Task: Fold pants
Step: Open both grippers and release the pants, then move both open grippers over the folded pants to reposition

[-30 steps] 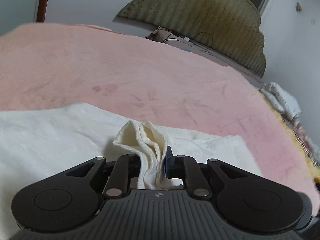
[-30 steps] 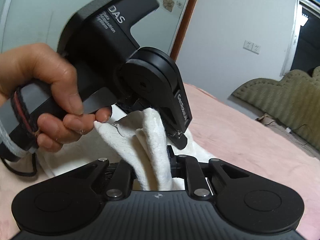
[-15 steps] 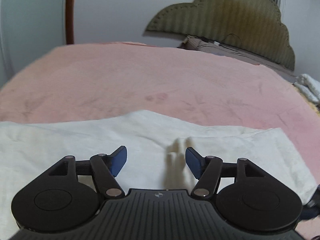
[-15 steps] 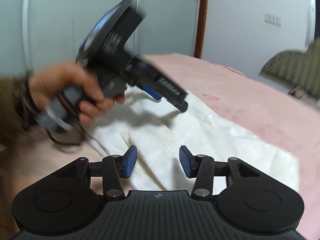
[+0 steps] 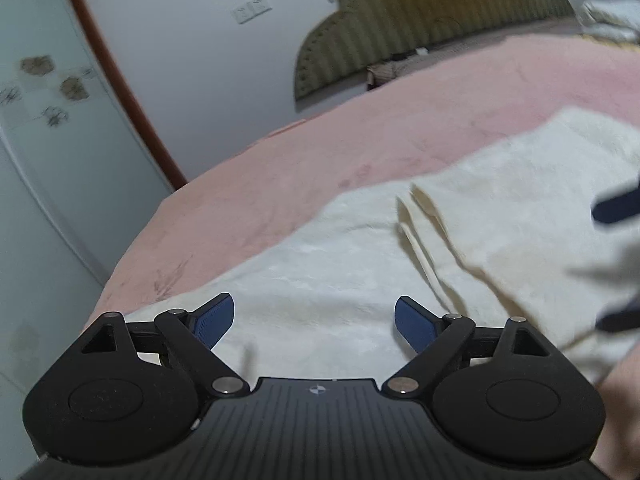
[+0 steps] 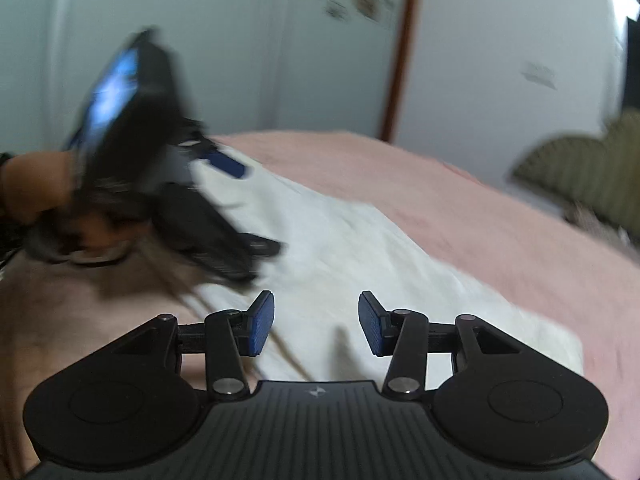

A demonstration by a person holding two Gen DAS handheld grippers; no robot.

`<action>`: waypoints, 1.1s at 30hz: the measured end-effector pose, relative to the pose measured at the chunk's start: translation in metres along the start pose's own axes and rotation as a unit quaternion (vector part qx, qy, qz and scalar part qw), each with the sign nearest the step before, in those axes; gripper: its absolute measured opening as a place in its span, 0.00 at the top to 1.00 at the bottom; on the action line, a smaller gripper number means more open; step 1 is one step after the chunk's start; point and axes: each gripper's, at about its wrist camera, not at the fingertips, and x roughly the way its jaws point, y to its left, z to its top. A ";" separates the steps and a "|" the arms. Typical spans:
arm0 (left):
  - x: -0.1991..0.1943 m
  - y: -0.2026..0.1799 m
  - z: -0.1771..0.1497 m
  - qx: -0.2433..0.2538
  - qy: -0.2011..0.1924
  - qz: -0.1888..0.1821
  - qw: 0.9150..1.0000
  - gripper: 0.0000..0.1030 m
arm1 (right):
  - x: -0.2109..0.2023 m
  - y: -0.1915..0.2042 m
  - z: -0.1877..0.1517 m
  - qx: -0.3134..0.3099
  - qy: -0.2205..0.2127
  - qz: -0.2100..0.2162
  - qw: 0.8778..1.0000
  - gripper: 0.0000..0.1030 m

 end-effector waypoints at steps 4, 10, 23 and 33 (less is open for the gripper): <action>-0.009 0.030 0.009 -0.144 0.004 -0.078 0.986 0.14 | 0.028 0.018 0.001 -0.065 0.037 -0.036 0.997 0.56; -0.011 0.069 0.010 -0.345 0.028 -0.237 0.908 0.15 | 0.024 0.015 -0.002 -0.048 0.021 -0.062 0.997 0.56; 0.042 0.030 -0.006 -0.459 0.154 -0.432 0.761 0.16 | 0.024 -0.003 0.001 0.018 0.017 -0.083 0.996 0.55; 0.075 0.029 -0.025 -0.532 0.194 -0.471 0.676 0.72 | 0.006 -0.032 0.001 0.113 -0.032 -0.047 0.992 0.55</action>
